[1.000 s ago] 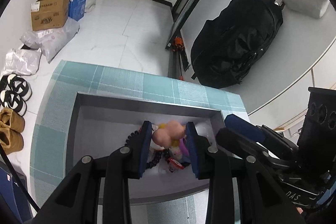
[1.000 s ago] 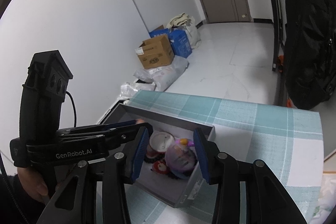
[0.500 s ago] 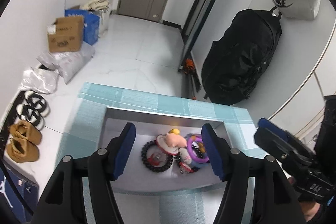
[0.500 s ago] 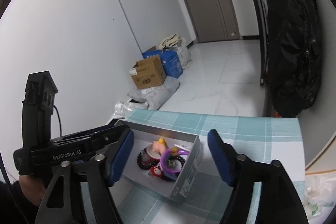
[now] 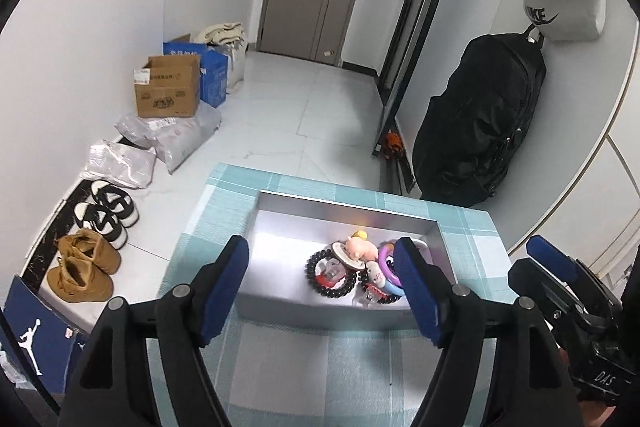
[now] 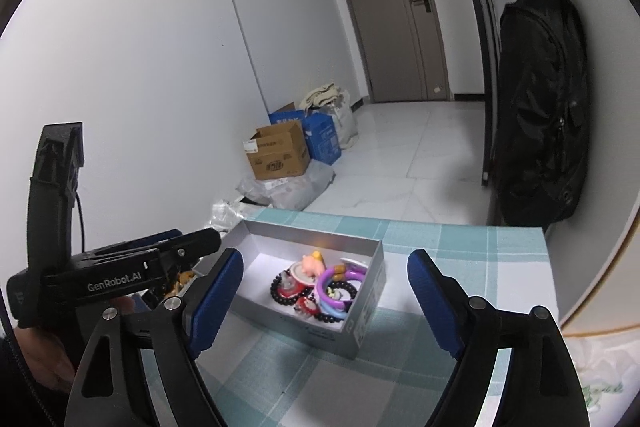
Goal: Organize jewelry
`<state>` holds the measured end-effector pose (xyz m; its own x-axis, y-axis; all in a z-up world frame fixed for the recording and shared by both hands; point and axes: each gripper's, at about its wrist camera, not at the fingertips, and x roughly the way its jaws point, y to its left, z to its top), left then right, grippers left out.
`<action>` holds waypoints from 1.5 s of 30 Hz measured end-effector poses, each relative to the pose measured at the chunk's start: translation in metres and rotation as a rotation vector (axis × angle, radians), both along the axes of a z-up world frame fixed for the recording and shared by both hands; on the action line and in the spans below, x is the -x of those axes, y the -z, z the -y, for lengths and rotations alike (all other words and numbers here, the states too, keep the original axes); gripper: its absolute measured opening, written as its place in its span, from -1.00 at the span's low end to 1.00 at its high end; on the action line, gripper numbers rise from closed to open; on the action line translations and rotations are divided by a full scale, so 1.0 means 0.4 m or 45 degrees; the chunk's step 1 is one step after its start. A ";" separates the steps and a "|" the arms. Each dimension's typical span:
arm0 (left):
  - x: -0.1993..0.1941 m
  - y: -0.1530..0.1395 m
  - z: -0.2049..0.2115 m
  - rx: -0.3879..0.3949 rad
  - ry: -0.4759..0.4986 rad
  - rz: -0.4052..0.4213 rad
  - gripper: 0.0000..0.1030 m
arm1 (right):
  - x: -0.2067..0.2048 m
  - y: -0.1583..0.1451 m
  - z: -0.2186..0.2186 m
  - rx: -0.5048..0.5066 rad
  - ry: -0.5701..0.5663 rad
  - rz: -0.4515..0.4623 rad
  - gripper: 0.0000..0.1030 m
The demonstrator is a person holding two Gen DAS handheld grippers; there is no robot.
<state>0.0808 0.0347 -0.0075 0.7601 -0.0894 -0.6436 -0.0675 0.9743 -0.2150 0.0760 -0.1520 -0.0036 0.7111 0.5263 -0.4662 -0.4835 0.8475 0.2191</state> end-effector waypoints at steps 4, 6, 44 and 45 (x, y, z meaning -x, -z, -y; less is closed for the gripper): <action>0.027 -0.011 0.025 -0.066 0.012 0.031 0.42 | 0.034 -0.001 0.000 0.009 0.010 0.029 0.66; 0.040 -0.014 0.034 -0.079 0.019 0.043 0.43 | 0.051 0.002 0.005 0.007 0.013 0.028 0.66; 0.111 -0.016 0.056 -0.102 0.010 0.103 0.44 | 0.121 0.019 0.025 0.025 0.060 0.041 0.68; 0.112 -0.016 0.058 -0.104 0.013 0.106 0.44 | 0.120 0.020 0.024 0.028 0.060 0.040 0.68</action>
<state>0.0360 0.0113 -0.0013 0.8104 -0.0473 -0.5840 -0.0426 0.9893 -0.1392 0.0278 -0.1616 -0.0115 0.7491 0.4821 -0.4544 -0.4496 0.8737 0.1858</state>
